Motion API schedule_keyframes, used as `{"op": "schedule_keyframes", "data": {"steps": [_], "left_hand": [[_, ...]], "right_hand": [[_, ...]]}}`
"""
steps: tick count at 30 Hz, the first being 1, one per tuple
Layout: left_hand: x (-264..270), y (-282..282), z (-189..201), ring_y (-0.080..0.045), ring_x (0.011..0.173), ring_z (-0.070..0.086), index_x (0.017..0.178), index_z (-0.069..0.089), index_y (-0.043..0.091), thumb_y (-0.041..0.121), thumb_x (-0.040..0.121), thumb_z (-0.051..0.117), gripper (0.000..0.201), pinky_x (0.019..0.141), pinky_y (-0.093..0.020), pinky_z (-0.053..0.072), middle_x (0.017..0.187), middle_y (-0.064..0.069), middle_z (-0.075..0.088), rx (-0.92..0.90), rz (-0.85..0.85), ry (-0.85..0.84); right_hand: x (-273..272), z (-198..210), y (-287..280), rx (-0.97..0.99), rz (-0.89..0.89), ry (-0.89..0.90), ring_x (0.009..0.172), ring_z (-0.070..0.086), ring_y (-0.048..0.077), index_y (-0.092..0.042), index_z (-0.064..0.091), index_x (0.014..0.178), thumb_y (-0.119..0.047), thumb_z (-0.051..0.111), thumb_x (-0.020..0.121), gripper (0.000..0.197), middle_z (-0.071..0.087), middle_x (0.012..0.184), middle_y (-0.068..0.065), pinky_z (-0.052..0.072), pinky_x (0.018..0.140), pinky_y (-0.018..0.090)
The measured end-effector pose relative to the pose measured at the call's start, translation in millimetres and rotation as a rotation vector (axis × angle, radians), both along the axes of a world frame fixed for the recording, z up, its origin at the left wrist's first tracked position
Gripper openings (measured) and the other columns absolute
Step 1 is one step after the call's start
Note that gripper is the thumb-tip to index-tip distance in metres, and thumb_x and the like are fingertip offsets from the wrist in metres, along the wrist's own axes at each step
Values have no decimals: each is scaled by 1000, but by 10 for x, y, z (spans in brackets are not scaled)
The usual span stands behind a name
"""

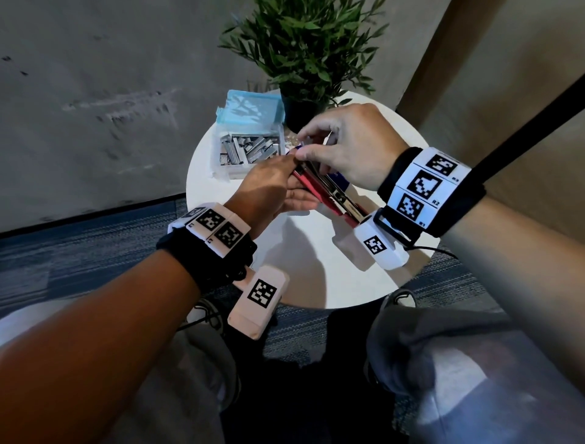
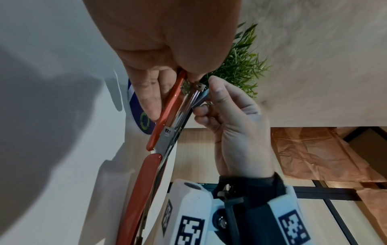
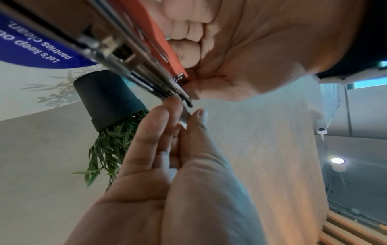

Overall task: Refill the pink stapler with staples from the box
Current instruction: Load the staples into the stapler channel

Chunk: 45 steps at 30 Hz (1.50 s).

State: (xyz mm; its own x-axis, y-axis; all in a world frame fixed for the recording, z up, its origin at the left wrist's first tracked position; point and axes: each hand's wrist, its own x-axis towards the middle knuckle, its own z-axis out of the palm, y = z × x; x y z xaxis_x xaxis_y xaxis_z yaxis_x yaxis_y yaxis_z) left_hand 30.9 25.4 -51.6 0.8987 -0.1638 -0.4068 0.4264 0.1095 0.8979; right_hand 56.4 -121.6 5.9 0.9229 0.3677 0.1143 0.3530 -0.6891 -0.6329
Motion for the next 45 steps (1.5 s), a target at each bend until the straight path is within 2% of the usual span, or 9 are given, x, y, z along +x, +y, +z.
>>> {"op": "schedule_keyframes", "data": {"steps": [4,12,17,22,27,29,34,38,45], "left_hand": [[-3,9,17,-29,73,72,122,56,-6,31,103,41,44,75,-41,62,88,-24,73,9,-11,0],[0,7,30,-28,69,72,115,58,-3,31,104,39,41,74,-41,62,82,-22,72,5,-10,5],[-3,5,12,-33,76,72,124,54,-5,31,104,39,44,74,-42,62,101,-32,71,18,-12,35],[5,4,19,-31,73,73,127,52,-4,31,104,39,44,70,-38,62,101,-31,71,29,-14,24],[1,2,3,-29,68,70,124,53,-6,31,104,39,44,73,-41,62,94,-29,70,61,-32,-6],[5,3,-15,-28,67,70,122,54,-6,32,104,40,44,73,-41,63,88,-25,70,69,-33,-15],[24,32,-22,-34,76,72,117,58,-4,33,103,41,43,72,-40,62,86,-24,71,59,-2,-11],[42,53,-6,-30,68,72,108,59,1,34,104,41,38,68,-39,62,78,-20,71,39,12,-2],[32,52,-48,-30,69,72,113,58,-2,33,103,43,40,66,-36,60,85,-24,70,52,-7,-12]], "right_hand": [[0,18,5,-32,1,6,60,70,12,-16,78,97,-31,74,84,19,74,77,-1,57,66,27],[-19,81,22,15,-37,30,55,69,8,-17,76,105,-30,74,85,24,60,57,-19,57,58,19],[-15,46,26,10,-42,45,53,67,8,-16,76,101,-30,73,86,21,60,57,-17,57,58,25],[1,56,23,-9,-25,25,56,69,7,-18,77,98,-32,72,86,19,69,71,-9,56,58,21],[1,30,41,-96,11,-39,58,56,-8,-19,78,97,-34,72,85,20,74,93,-7,41,62,11],[2,20,45,-124,12,-63,61,55,-1,-17,78,98,-34,72,85,22,74,99,-4,39,65,15],[-13,-39,64,-201,20,-87,89,59,14,-18,77,102,-35,72,86,24,69,104,1,46,82,28],[-17,-80,50,-228,21,-79,83,52,9,-19,78,102,-32,71,87,21,68,99,-2,35,74,20],[-27,-31,48,-286,43,-39,80,54,11,-20,78,102,-31,71,87,20,65,89,-8,38,72,24]]}}
